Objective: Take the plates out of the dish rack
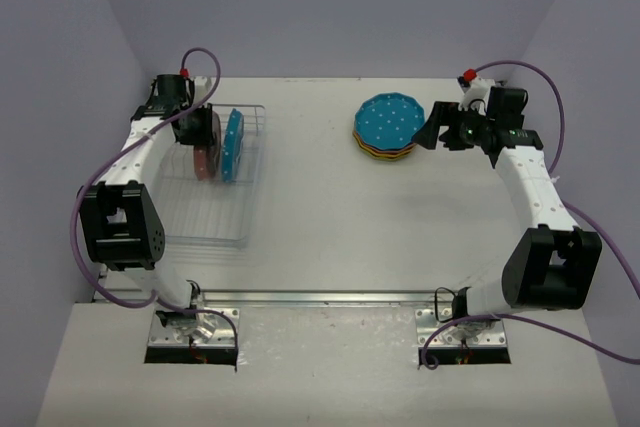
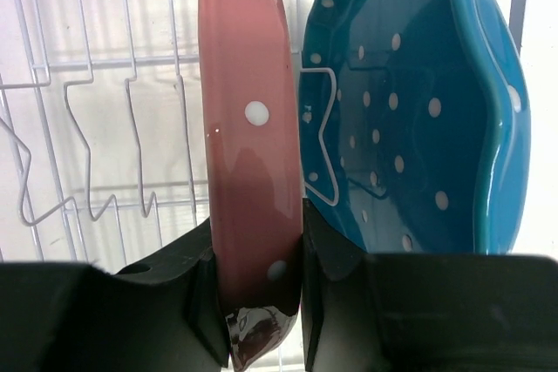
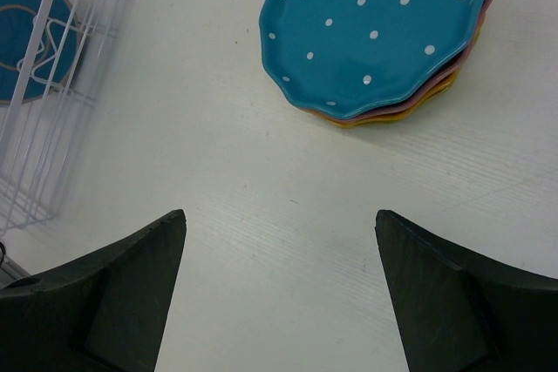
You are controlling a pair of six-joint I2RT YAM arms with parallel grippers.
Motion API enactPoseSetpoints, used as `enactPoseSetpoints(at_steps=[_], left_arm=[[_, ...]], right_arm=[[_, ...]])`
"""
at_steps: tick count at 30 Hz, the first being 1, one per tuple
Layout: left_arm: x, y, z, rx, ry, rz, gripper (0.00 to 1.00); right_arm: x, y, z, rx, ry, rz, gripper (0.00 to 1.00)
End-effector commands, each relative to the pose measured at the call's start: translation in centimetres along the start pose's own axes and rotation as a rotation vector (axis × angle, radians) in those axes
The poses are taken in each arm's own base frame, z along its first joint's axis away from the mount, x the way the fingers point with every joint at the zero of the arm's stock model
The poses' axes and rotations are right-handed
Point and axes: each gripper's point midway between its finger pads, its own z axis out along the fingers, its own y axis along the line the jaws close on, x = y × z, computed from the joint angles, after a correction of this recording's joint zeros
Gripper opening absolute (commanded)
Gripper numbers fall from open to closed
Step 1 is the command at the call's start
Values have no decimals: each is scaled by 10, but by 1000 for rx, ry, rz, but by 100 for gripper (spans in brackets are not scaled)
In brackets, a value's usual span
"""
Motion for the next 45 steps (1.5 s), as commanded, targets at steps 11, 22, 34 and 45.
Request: enactPoseSetpoints(at_steps=[11, 22, 34, 45], left_arm=[[-120, -2, -103, -23, -298, 34, 0], [-138, -76, -177, -284, -544, 568, 0], [-58, -172, -248, -603, -997, 1513, 0], [36, -232, -240, -529, -1324, 1946, 0]], right_arm=[[-24, 23, -13, -67, -71, -12, 89], [-36, 40, -19, -136, -90, 24, 89], [-44, 75, -23, -327, -44, 108, 99], [0, 175, -8, -651, 162, 22, 99]])
